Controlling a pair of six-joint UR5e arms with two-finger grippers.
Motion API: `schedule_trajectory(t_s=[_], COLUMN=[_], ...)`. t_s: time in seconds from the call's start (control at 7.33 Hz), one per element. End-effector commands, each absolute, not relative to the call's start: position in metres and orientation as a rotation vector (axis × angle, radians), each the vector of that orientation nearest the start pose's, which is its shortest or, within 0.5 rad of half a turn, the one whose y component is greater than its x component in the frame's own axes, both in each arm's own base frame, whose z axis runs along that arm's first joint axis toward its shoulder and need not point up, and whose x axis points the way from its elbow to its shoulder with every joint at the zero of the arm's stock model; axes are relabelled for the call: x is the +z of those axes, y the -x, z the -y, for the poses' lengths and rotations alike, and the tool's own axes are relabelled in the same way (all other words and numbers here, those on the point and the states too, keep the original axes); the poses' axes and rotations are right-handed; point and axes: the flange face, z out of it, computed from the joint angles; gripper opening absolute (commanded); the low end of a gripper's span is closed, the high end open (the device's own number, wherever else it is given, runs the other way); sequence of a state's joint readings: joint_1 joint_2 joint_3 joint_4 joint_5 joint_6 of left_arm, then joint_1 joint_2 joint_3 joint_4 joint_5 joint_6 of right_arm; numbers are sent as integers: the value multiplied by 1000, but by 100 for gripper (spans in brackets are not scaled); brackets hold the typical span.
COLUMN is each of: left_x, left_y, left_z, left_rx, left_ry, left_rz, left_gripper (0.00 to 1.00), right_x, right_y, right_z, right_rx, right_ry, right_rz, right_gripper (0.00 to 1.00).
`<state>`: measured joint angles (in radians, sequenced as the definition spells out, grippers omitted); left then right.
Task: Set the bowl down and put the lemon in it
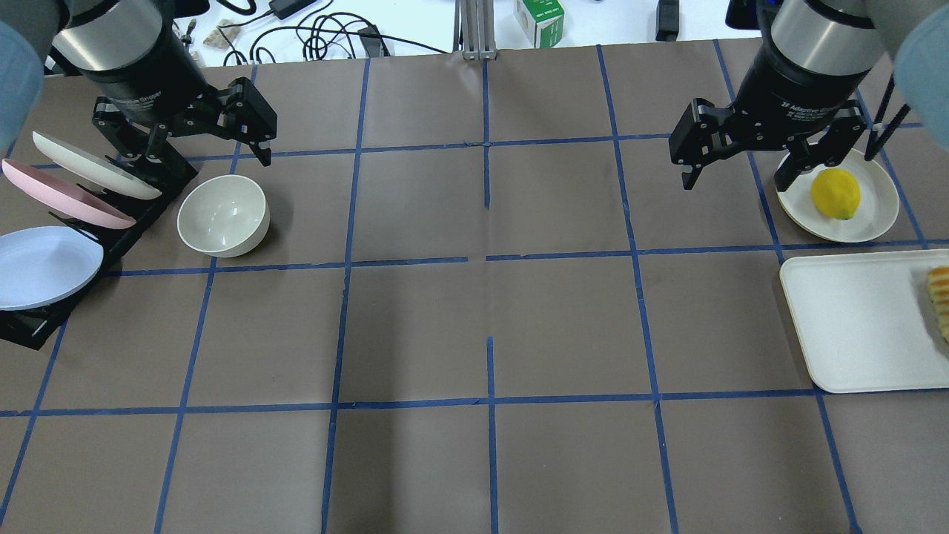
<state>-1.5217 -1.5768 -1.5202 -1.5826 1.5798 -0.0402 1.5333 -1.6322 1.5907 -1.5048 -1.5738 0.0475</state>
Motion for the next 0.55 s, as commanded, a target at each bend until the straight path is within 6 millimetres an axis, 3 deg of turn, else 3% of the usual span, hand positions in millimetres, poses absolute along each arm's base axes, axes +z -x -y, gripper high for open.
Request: schedule_trajectory(t_s=[0.0,0.27,0.41], left_x=[513,512,510], left_y=[108,101,78], left_z=[501,500,504], left_rx=[-65,-57,-43], left_ry=[125,125,49], left_rz=[-3133,-3124,-3118], left_gripper=[100,100,100], right_x=[501,500,500], right_y=[-115,-114,-112], right_z=[468,469,471], right_rx=[39,39,36], right_ry=[-133,-118,-128], right_rz=[-3142,-3148,-3146], right_gripper=[100,100,100])
